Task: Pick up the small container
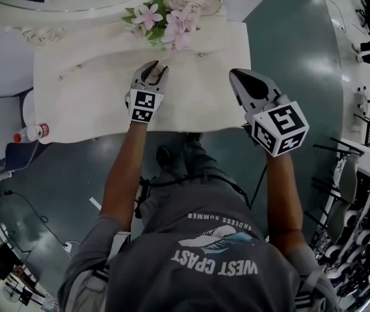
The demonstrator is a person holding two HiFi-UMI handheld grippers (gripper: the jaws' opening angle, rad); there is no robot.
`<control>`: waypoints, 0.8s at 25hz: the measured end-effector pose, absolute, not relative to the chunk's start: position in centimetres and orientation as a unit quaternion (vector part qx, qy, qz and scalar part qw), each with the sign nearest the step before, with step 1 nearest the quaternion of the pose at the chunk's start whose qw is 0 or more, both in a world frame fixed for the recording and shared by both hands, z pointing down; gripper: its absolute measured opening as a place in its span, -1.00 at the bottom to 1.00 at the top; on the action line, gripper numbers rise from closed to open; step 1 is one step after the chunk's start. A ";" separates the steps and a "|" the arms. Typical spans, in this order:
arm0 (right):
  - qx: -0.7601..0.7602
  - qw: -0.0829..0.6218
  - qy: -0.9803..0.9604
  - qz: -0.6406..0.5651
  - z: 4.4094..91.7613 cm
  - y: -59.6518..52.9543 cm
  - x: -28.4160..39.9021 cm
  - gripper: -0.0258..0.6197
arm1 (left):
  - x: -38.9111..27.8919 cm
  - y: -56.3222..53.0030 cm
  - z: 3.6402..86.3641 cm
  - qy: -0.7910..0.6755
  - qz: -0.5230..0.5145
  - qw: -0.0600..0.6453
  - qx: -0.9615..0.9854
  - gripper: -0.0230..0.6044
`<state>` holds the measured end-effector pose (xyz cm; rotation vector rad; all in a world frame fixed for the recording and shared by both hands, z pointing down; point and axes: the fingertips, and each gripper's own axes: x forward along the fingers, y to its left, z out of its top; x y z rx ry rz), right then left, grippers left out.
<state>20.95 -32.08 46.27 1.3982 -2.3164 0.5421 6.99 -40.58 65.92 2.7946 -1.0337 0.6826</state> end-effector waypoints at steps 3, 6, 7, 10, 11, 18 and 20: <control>0.498 0.187 -0.826 0.189 45.8 -32.0 20.7 -0.84 | 6.1 -40.3 64.3 -0.342 0.216 0.035 0.914 -0.50; 0.499 0.182 -0.827 0.184 45.1 -32.0 20.4 -0.84 | 5.2 -40.1 62.2 -0.342 0.209 0.025 0.916 -0.50; 0.499 0.180 -0.828 0.182 44.8 -32.0 20.2 -0.84 | 4.8 -40.0 61.4 -0.342 0.207 0.022 0.916 -0.50; 0.497 0.174 -0.832 0.175 43.9 -31.9 19.4 -0.84 | 3.7 -39.5 59.2 -0.341 0.204 0.013 0.917 -0.51; 0.496 0.172 -0.833 0.173 43.7 -31.9 19.2 -0.84 | 3.3 -39.4 58.5 -0.340 0.204 0.010 0.918 -0.51; 0.491 0.156 -0.843 0.154 41.5 -31.6 17.2 -0.84 | 0.6 -38.5 52.9 -0.335 0.201 -0.014 0.920 -0.51; 0.491 0.152 -0.845 0.146 40.6 -31.4 16.7 -0.84 | -0.1 -38.2 51.0 -0.332 0.200 -0.023 0.922 -0.51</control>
